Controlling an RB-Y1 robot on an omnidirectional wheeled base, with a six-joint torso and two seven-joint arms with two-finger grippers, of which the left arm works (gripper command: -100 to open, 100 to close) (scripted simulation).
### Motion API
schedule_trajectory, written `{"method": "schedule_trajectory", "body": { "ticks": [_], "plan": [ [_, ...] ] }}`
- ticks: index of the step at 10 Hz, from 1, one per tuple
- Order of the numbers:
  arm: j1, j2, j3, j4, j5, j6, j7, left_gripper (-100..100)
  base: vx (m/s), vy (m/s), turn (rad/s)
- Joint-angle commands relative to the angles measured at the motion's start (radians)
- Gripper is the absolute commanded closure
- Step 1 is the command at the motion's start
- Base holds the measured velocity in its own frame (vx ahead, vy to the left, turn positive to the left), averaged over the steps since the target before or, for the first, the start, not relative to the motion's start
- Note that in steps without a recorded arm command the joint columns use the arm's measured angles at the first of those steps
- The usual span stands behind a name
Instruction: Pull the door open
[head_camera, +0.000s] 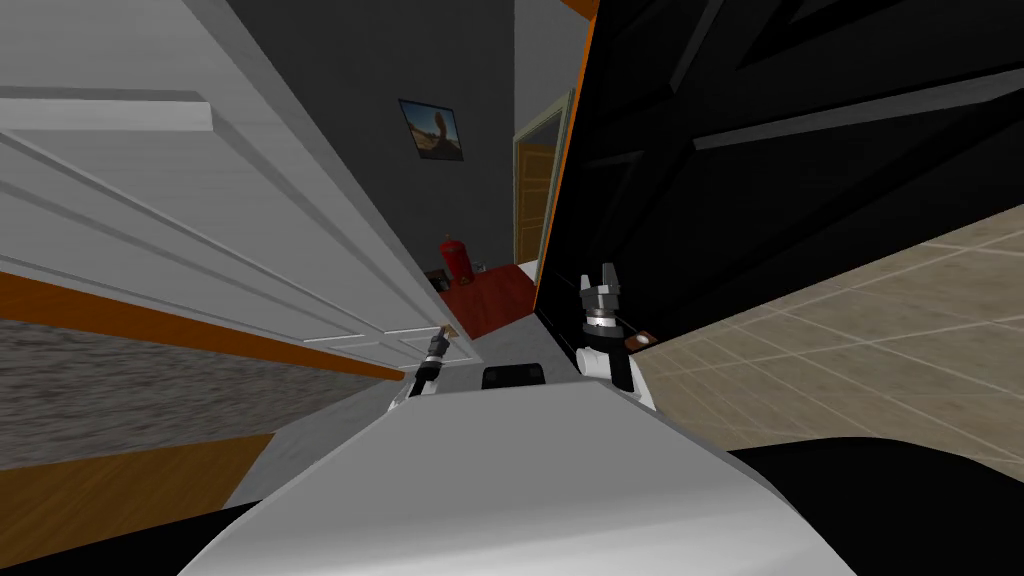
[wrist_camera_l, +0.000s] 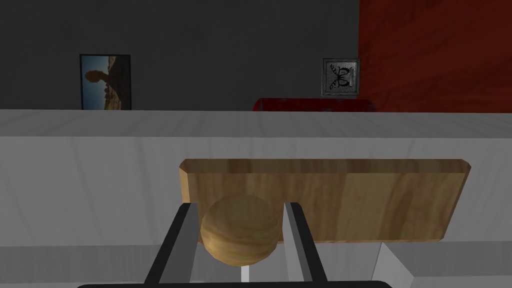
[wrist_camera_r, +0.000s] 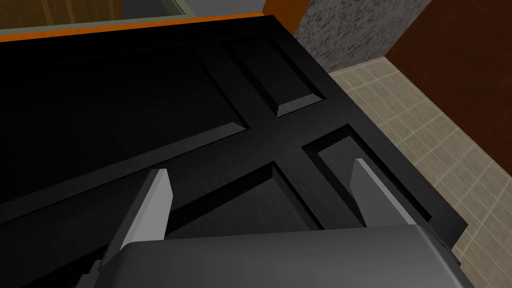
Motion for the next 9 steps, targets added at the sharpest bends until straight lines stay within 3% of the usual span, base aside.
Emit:
{"method": "schedule_trajectory", "body": {
  "ticks": [1,7,8,9],
  "plan": [
    [0.019,0.018,-0.014,-0.003,-0.008,-0.028,0.019,100,-0.151,0.036,-0.113],
    [0.086,0.081,-0.066,-0.015,-0.037,-0.127,0.087,100,-0.206,0.062,-0.092],
    [0.079,0.073,-0.063,-0.016,-0.035,-0.111,0.079,100,-0.099,0.020,-0.014],
    [0.090,0.083,-0.071,-0.006,-0.040,-0.137,0.091,100,-0.166,0.039,-0.151]
  ]
}}
